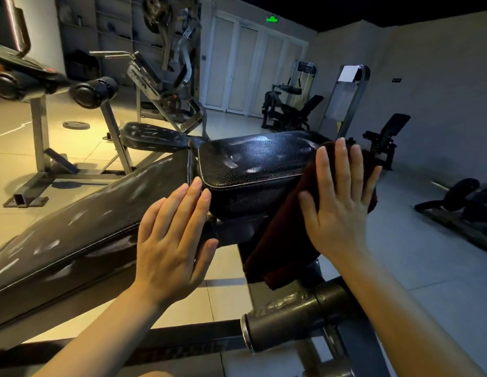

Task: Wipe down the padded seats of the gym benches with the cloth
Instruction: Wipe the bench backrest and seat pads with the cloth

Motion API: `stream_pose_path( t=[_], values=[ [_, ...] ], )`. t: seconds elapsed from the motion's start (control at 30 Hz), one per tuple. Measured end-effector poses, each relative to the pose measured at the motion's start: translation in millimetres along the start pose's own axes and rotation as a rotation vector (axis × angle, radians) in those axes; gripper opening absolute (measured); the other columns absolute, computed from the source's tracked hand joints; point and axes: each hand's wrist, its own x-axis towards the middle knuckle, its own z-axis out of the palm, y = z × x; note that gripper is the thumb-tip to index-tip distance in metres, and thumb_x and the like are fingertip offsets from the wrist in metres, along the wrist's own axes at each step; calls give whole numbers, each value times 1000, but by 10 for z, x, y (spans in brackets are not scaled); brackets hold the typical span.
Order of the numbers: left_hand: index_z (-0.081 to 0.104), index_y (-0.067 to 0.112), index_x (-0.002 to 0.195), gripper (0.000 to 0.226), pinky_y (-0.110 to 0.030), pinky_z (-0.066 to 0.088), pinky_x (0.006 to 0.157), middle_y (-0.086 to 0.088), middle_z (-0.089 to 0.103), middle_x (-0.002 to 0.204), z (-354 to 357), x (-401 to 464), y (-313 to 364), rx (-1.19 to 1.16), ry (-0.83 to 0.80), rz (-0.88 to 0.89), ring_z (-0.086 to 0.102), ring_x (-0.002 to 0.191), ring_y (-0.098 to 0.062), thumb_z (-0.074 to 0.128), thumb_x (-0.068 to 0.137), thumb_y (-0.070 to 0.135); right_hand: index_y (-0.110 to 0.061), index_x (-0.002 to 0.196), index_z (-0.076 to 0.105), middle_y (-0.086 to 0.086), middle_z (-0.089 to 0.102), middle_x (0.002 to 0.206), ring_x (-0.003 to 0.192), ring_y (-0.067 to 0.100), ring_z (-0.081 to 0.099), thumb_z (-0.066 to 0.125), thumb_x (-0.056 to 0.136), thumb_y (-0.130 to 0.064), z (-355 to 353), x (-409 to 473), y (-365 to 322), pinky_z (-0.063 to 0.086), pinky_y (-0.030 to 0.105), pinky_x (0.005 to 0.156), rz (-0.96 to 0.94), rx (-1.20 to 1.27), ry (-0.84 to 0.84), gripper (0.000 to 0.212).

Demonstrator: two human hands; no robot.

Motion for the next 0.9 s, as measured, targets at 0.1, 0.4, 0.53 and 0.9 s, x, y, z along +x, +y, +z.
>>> stream_pose_path(
  t=[0.1,0.4,0.53,0.9],
  values=[
    [36,8,144,55,-39,20,115,-15,42,147,9,4,33,-11,12,-24,35,139,-29,29,100,39,-21,152,14,10,13,158,146,37,11,20,97,-66,20,36,-263,-3,67,112,-20,3,-19,71],
    [31,7,146,58,-38,18,116,-14,37,149,-21,-11,-5,-45,-5,2,34,140,-29,27,101,44,-26,149,25,7,32,156,146,29,23,24,95,-69,67,239,-826,6,68,112,-189,14,51,69],
    [32,7,146,59,-39,19,116,-13,35,151,-34,-14,-31,-45,-33,14,33,141,-29,28,100,45,-18,149,23,11,25,156,145,30,21,22,96,-68,48,257,-559,0,59,116,-116,42,81,73],
    [33,7,145,59,-39,20,116,-15,39,148,-41,-18,-6,-82,-33,-8,34,140,-29,30,100,45,-2,137,48,14,52,137,136,28,36,25,93,-72,-155,154,-391,4,47,121,60,133,-48,86]
  ],
)
